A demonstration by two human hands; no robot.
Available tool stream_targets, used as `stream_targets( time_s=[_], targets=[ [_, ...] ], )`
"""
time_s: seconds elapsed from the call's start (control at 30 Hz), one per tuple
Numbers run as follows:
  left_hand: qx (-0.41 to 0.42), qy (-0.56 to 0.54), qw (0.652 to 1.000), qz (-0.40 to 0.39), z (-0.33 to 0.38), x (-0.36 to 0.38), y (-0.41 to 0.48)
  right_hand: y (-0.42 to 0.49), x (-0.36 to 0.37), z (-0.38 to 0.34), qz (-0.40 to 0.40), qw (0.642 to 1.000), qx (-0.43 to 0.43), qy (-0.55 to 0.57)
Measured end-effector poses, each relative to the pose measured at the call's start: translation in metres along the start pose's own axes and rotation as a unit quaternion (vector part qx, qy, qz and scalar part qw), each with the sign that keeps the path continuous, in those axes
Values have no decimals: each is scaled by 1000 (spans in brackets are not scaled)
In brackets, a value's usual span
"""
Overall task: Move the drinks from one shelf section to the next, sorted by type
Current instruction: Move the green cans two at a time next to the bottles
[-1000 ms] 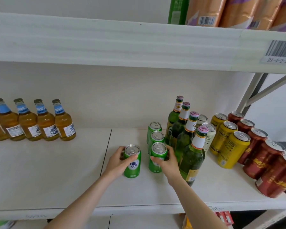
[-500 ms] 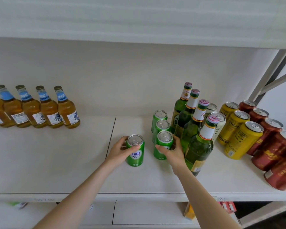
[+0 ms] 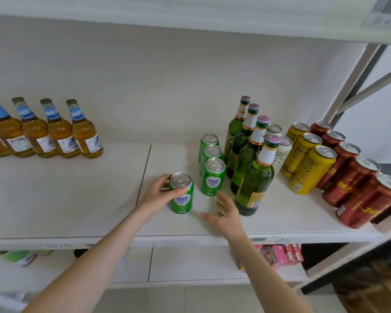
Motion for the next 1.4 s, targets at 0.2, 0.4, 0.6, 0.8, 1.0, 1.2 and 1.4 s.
stream_targets(
  time_s=[0.2, 0.4, 0.6, 0.8, 1.0, 1.2, 1.4],
  targets=[
    [3, 5, 998, -57, 5, 34, -22, -25, 9, 0, -44, 999, -20, -18],
    [4, 19, 994, -110, 11, 74, -34, -37, 0, -4, -41, 998, -41, -12],
    [-5, 32, 992, -119, 10, 90, -28, -33, -17, -6, -14, 998, -53, -15],
    [-25, 19, 995, -96, 8, 89, -12, -18, -19, -8, 6, 999, -50, -14],
    [-51, 2, 995, -90, 2, 91, 3, 0, -19, -7, 17, 999, -48, 2],
    [-65, -12, 994, -88, 1, 93, 12, 10, -19, -5, 19, 999, -43, 10],
    [-70, -10, 992, -99, -1, 94, 15, 12, -19, -3, 16, 999, -40, 3]
  ],
)
Point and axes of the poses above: each hand's wrist, its own y-axis towards the middle knuckle, its own x-axis out of the palm, z = x × y, the point moved 8 cm from there along y, towards the middle knuckle, and after that the axes turned 2 degrees about -y, right-handed, at the moved point
